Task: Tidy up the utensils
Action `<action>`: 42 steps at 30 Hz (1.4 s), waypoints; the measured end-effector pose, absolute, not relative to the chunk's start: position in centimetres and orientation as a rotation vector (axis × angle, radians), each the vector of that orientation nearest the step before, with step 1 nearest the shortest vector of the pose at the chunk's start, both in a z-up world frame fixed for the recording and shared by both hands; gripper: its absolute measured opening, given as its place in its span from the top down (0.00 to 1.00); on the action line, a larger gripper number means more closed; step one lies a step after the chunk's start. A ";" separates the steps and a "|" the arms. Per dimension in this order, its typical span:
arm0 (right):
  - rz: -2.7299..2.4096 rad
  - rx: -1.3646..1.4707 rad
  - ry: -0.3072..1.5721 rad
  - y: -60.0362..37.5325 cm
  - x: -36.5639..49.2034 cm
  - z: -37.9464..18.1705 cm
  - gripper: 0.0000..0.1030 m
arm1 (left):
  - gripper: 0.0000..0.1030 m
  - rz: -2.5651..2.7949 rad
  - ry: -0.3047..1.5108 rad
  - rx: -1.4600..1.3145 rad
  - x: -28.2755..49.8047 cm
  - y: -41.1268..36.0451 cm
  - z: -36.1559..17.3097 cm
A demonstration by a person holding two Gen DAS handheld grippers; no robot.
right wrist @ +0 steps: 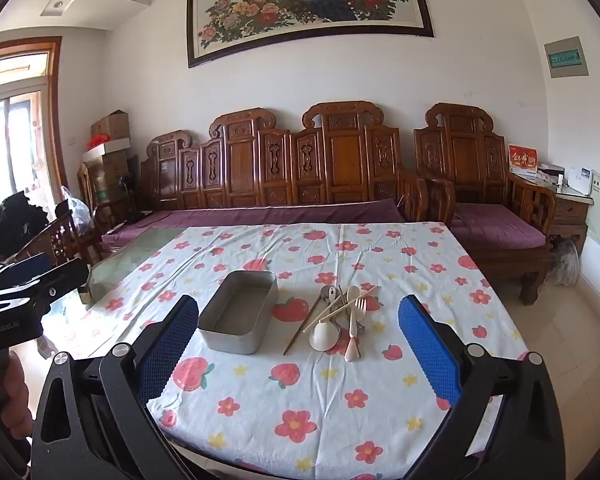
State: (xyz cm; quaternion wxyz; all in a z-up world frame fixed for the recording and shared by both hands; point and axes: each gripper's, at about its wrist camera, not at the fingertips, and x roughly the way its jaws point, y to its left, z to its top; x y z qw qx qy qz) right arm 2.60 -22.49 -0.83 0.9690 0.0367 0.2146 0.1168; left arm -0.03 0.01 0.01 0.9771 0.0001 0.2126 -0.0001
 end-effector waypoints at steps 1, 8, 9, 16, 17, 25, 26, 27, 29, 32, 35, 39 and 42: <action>0.236 0.076 0.434 -22.5 2.6 -0.8 0.03 | 0.06 0.000 0.429 0.002 0.0 0.0 0.0; 0.237 0.076 0.437 -22.5 2.6 -0.8 0.02 | 0.06 -0.002 0.427 0.014 -0.4 -0.4 0.2; 0.238 0.081 0.440 -22.6 2.7 -0.9 0.03 | 0.06 0.000 0.432 -0.003 0.0 0.0 0.0; 0.238 0.080 0.440 -22.5 2.6 -0.9 0.03 | 0.06 -0.001 0.431 -0.002 0.0 0.0 0.0; 0.237 0.081 0.440 -22.5 2.6 -0.9 0.03 | 0.06 0.001 0.431 -0.001 0.0 0.0 0.0; 0.238 0.082 0.441 -22.6 2.6 -0.9 0.03 | 0.06 0.001 0.429 0.000 0.0 0.0 0.0; 0.237 0.081 0.441 -22.6 2.6 -0.9 0.03 | 0.06 0.001 0.428 0.000 0.0 0.0 0.0; 0.237 0.082 0.440 -22.6 2.6 -0.9 0.03 | 0.06 0.001 0.429 0.001 0.0 0.0 0.0; 0.238 0.082 0.440 -22.6 2.6 -0.9 0.03 | 0.06 0.001 0.429 0.001 0.0 0.0 0.0; 0.238 0.081 0.441 -22.6 2.6 -0.9 0.03 | 0.06 0.001 0.428 0.001 0.0 0.0 0.0; 0.238 0.084 0.441 -22.6 2.6 -0.9 0.03 | 0.06 0.001 0.428 0.002 0.0 -0.1 0.0; 0.238 0.083 0.440 -22.6 2.6 -0.9 0.03 | 0.06 0.001 0.426 0.002 0.1 -0.4 0.6; 0.238 0.083 0.441 -22.6 2.6 -0.9 0.03 | 0.06 0.002 0.425 0.002 0.1 -0.5 0.7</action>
